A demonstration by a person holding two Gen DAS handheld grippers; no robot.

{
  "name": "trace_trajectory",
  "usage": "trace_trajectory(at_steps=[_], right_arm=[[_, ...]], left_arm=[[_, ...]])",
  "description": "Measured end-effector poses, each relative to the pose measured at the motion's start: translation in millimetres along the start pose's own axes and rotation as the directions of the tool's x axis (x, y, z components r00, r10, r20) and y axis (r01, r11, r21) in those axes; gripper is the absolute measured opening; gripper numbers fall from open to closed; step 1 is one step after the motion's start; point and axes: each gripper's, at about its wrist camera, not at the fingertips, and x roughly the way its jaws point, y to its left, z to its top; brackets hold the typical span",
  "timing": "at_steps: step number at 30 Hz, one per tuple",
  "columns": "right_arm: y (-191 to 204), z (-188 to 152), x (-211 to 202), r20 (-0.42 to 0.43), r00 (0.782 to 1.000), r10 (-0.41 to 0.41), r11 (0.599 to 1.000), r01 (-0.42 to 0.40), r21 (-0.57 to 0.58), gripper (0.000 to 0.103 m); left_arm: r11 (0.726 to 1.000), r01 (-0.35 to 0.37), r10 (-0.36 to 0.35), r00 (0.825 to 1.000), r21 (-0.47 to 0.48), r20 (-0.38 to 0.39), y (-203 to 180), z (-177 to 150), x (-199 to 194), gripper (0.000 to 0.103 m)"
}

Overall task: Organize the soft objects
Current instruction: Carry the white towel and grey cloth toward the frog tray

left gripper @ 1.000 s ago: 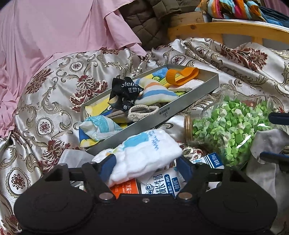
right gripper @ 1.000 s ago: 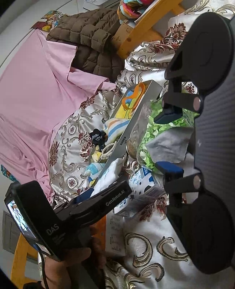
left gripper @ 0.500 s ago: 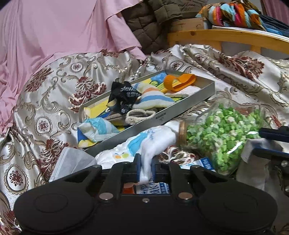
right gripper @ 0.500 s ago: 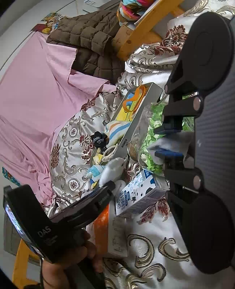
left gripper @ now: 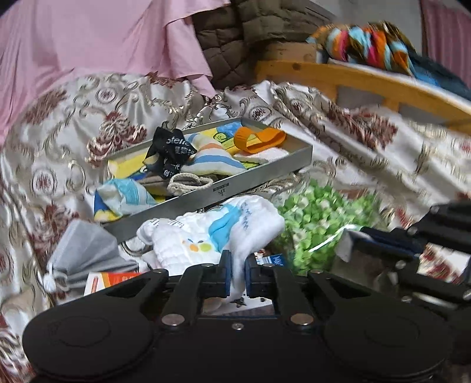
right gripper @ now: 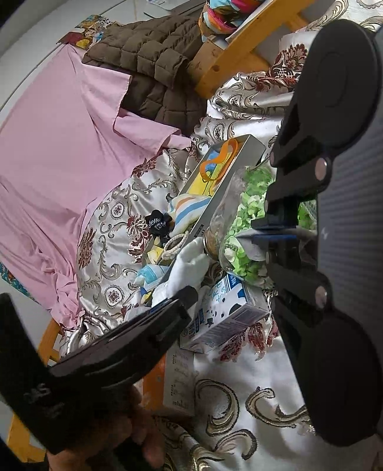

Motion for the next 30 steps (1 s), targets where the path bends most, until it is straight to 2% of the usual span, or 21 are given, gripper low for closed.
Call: trace_trajectory(at_steps=[5, 12, 17, 24, 30], right_arm=[[-5.9, 1.6, -2.0, 0.01, 1.0, -0.013, 0.999, 0.013, 0.033, 0.003], [-10.9, 3.1, -6.1, 0.029, 0.999, -0.038, 0.998, 0.037, 0.048, 0.003], [-14.7, 5.9, -10.0, 0.046, 0.997, -0.055, 0.997, 0.052, 0.062, 0.003], [-21.6, 12.1, -18.3, 0.08, 0.993, -0.085, 0.993, 0.078, 0.087, 0.003], [-26.4, 16.2, -27.3, 0.117, 0.987, -0.107, 0.99, 0.095, 0.102, 0.003]], left_arm=[[0.994, 0.038, -0.037, 0.999, -0.102, 0.011, 8.2, 3.9, -18.7, 0.009], [0.981, 0.066, -0.062, 0.998, -0.183, 0.03, 7.6, 6.2, -34.8, 0.009], [0.97, 0.048, -0.038, 0.998, -0.236, 0.046, 6.2, 5.5, -47.6, 0.009], [0.967, 0.028, 0.006, 0.991, -0.254, 0.131, 1.0, 10.6, -74.9, 0.008], [0.948, 0.029, 0.025, 0.986, -0.318, 0.163, 10.4, 13.4, -89.8, 0.008]])
